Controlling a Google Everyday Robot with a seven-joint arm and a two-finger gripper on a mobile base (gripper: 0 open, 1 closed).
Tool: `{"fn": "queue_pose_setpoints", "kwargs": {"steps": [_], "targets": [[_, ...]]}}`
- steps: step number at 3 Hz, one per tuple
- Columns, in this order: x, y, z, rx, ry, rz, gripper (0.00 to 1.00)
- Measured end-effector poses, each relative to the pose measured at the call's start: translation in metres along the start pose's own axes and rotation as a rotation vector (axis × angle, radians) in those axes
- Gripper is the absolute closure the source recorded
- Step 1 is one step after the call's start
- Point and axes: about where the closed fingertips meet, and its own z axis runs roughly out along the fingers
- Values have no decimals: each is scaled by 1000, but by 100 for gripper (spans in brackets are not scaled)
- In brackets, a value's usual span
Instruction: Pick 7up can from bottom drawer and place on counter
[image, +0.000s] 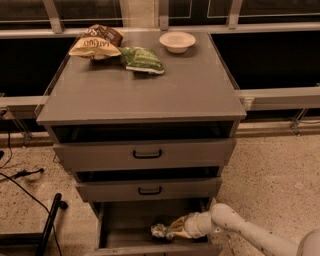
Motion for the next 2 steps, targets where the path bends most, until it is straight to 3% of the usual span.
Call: {"fn": "queue_pose_setpoints", "kwargs": {"steps": [1,2], "targets": [[-5,-5,11,-6,19,21,98],[-7,-9,20,-18,32,46,76]]}}
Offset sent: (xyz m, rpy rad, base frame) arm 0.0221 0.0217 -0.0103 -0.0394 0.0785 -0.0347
